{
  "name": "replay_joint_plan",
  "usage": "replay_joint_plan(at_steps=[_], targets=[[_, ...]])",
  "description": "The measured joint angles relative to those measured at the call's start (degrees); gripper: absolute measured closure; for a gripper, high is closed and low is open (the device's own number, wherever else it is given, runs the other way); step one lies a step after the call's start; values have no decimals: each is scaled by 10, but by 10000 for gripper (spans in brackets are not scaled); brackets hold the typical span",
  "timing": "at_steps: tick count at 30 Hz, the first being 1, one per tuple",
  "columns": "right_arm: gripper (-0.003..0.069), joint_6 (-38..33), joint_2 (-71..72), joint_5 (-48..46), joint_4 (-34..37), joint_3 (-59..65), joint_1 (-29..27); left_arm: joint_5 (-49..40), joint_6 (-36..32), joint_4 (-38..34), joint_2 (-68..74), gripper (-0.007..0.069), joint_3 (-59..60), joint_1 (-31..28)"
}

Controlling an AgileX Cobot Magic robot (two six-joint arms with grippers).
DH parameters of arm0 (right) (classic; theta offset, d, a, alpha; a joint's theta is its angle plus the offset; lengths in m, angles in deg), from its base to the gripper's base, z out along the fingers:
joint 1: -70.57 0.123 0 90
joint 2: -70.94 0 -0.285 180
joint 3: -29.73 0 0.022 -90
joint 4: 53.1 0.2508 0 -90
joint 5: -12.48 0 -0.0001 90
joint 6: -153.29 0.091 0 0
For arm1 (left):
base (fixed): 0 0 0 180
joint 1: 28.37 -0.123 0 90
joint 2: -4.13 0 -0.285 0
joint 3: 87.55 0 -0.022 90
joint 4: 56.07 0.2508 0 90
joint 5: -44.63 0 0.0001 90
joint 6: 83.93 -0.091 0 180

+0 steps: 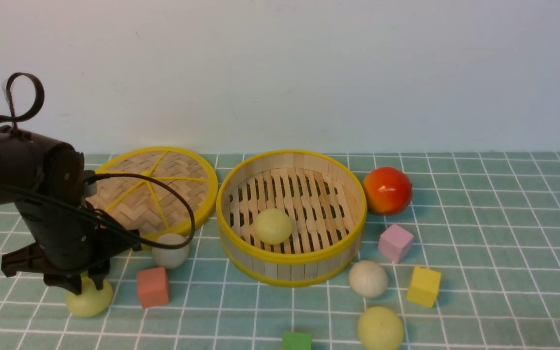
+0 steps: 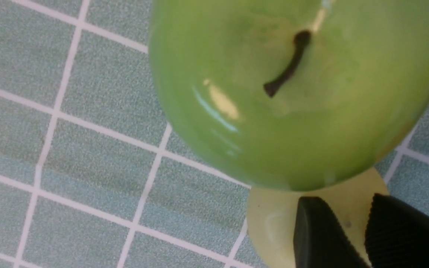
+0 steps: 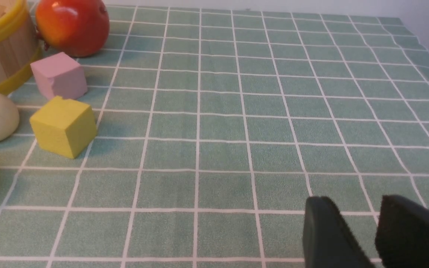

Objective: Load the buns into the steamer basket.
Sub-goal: Use the left arm to grab a steamed stuffed bun, then use the left arm to put the steamed stuffed bun into the steamer

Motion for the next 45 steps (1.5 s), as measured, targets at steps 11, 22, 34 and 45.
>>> replay_joint_plan(at_steps=[11, 22, 34, 45], targets=[[421, 0, 0, 0, 0, 0, 0, 2, 0, 1, 3, 508, 0, 0], [421, 0, 0, 0, 0, 0, 0, -23, -2, -3, -20, 638, 0, 0], [421, 0, 0, 0, 0, 0, 0, -77, -88, -134, -143, 638, -34, 2], [421, 0, 0, 0, 0, 0, 0, -67, -163, -222, -35, 638, -247, 103]])
